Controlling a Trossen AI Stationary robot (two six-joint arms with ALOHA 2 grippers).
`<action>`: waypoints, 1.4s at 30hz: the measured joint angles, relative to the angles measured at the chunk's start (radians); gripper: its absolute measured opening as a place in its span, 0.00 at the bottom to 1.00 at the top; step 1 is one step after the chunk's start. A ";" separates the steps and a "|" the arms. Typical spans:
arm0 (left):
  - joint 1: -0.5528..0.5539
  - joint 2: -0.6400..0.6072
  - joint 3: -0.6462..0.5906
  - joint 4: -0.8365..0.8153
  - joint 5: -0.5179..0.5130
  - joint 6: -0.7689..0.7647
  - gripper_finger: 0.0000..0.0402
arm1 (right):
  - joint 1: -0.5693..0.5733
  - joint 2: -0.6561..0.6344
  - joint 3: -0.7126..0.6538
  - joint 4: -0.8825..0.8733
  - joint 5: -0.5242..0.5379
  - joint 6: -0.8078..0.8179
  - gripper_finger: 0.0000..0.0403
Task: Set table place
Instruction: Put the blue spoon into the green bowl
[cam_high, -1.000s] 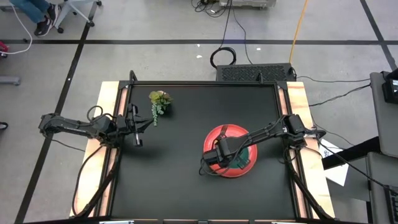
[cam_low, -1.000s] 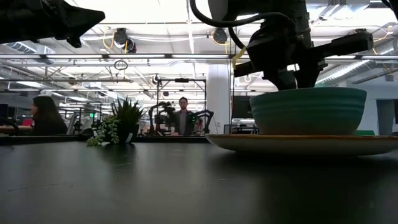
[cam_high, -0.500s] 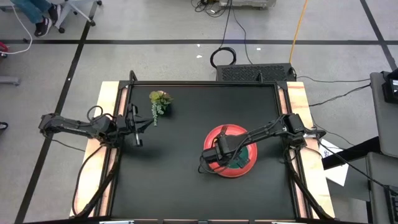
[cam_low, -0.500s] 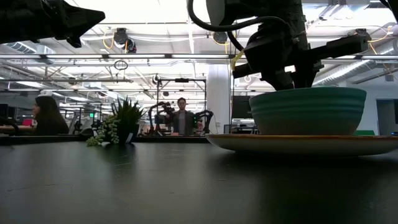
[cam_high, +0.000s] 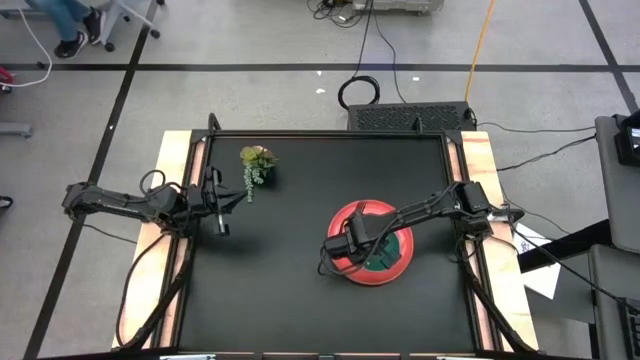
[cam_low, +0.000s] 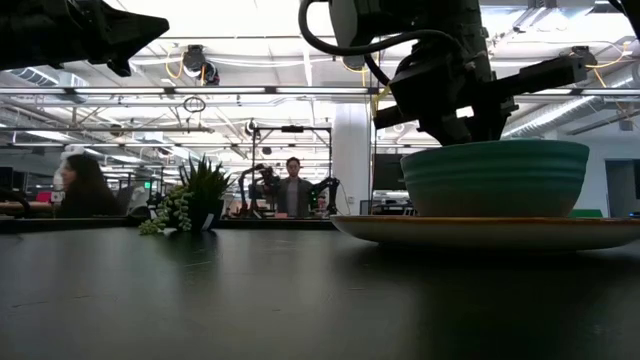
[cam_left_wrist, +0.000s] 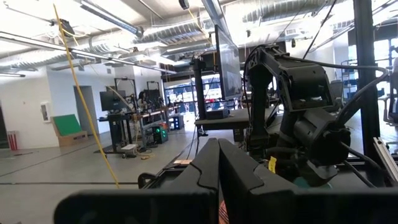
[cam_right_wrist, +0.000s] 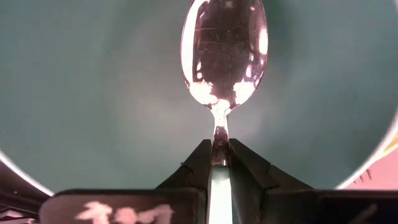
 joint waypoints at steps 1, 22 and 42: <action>0.000 0.000 0.000 0.000 0.000 0.000 0.02 | 0.000 0.000 0.000 0.001 -0.001 0.000 0.07; 0.000 0.000 0.000 0.000 0.000 0.000 0.02 | -0.013 0.000 0.000 0.037 -0.050 -0.002 0.07; 0.000 0.000 0.000 -0.001 0.000 0.003 0.02 | 0.009 0.000 0.000 0.008 0.031 0.011 0.07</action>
